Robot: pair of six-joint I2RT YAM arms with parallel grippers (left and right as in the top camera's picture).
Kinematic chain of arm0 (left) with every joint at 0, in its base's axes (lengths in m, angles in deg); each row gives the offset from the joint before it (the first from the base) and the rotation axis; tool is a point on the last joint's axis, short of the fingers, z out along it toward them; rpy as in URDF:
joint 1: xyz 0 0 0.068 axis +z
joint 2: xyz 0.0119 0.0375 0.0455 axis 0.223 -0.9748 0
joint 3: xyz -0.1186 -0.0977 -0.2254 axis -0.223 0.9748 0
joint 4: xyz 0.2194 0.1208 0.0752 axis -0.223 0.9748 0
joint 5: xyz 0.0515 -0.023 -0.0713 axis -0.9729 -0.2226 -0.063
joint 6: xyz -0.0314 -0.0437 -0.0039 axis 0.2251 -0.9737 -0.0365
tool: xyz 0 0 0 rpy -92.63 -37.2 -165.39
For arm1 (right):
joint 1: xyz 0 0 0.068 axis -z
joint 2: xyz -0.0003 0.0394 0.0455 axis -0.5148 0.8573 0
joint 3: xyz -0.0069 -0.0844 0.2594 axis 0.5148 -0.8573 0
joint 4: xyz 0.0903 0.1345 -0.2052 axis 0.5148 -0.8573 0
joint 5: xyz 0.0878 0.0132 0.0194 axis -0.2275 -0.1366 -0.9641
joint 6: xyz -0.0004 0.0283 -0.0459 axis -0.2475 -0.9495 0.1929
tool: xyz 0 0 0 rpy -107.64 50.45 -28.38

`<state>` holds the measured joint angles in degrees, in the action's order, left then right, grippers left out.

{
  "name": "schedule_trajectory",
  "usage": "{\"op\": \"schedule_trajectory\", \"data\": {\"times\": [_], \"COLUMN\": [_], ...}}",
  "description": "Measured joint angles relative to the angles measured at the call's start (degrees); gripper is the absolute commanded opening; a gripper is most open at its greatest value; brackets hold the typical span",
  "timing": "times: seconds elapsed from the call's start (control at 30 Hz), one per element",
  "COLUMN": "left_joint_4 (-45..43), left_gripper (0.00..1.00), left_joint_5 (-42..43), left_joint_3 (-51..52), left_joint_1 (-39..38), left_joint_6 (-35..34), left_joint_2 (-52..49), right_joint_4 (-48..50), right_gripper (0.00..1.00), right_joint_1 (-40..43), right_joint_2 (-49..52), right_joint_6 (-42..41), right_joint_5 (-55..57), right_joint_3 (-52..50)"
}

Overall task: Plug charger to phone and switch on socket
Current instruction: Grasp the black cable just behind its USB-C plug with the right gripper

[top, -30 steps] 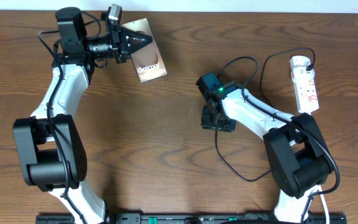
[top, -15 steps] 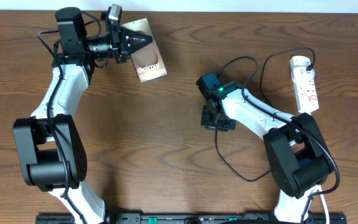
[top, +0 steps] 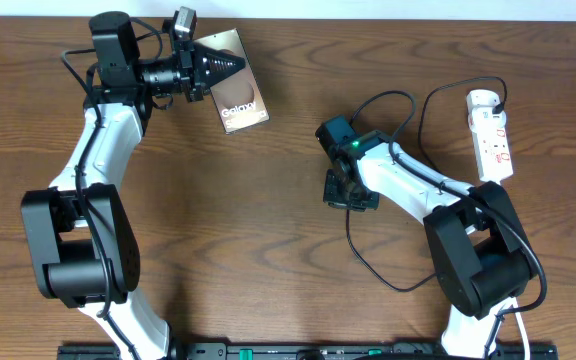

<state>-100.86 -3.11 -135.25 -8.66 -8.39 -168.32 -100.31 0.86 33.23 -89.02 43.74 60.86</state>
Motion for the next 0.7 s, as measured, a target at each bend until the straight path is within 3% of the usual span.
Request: {"op": "schedule_trajectory", "data": {"times": [0.7], "left_joint_4": [0.0], "left_gripper": [0.07], "left_joint_5": [0.0], "left_joint_3": [0.0], "left_joint_1": [0.0], "left_joint_6": [0.0], "left_joint_2": [0.0], "right_joint_4": [0.0], "right_gripper": [0.05], "right_joint_1": [0.0], "right_joint_2": [0.0], "right_joint_6": [0.0], "right_joint_5": [0.0], "right_joint_3": [0.0]}}
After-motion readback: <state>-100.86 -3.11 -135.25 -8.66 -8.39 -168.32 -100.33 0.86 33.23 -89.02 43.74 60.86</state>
